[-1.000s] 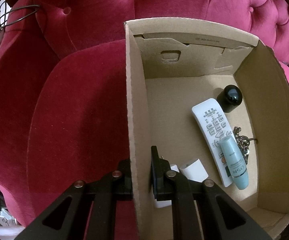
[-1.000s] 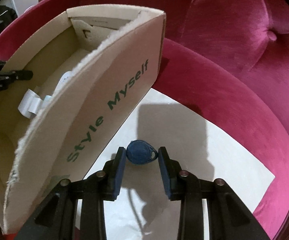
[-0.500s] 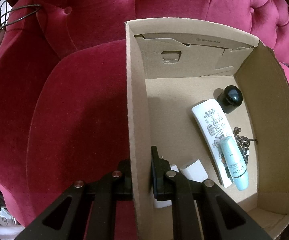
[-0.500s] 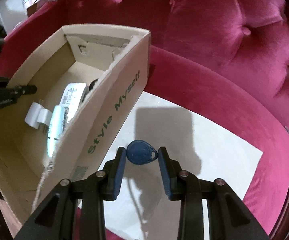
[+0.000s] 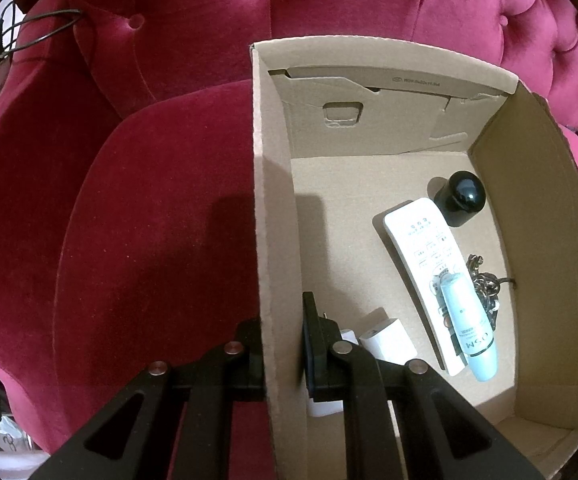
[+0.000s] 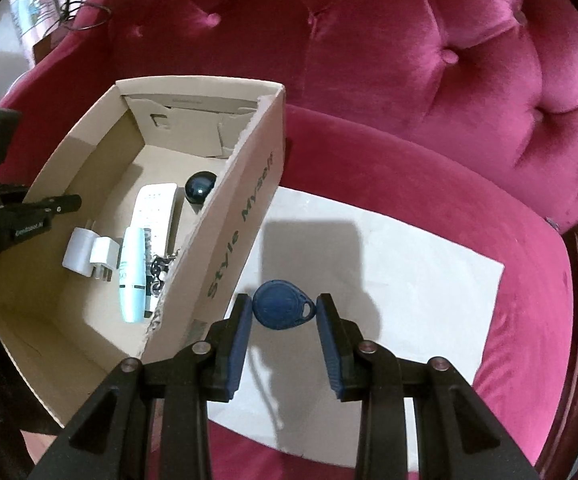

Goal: Organize rigid objects
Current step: 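Carry the blue key fob into the box with the right gripper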

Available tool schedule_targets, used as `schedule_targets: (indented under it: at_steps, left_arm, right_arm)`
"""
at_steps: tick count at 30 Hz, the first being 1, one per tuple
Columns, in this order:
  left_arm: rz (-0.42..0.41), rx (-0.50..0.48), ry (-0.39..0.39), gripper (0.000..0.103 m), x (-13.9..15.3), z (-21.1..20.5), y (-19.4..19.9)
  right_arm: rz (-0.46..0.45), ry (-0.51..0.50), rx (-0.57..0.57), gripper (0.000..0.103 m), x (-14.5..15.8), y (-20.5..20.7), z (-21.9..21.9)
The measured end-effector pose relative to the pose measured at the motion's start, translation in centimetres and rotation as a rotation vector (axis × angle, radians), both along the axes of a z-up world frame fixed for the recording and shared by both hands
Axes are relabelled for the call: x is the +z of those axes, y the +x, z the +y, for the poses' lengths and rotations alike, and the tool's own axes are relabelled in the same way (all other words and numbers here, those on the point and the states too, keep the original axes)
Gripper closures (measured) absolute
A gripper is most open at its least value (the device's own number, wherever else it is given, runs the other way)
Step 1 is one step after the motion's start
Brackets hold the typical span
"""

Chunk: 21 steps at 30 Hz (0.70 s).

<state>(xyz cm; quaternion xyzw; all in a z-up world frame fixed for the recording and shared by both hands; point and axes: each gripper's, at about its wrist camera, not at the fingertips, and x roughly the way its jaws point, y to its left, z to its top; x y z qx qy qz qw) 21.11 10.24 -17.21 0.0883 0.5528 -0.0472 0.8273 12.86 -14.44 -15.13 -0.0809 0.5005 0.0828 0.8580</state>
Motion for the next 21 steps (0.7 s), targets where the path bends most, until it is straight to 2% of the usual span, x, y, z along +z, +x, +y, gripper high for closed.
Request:
schedule_targets:
  at_steps: [11,21]
  left_arm:
    - [-0.004,0.000,0.000,0.090,0.1,-0.2,-0.3]
    - [-0.005,-0.002,0.013,0.090,0.2,-0.8,-0.4]
  right_arm:
    - [0.008,0.005,-0.091,0.068,2.3,-1.7,0.6]
    - [0.034,0.011,-0.121,0.068,4.4,-1.8,1.7]
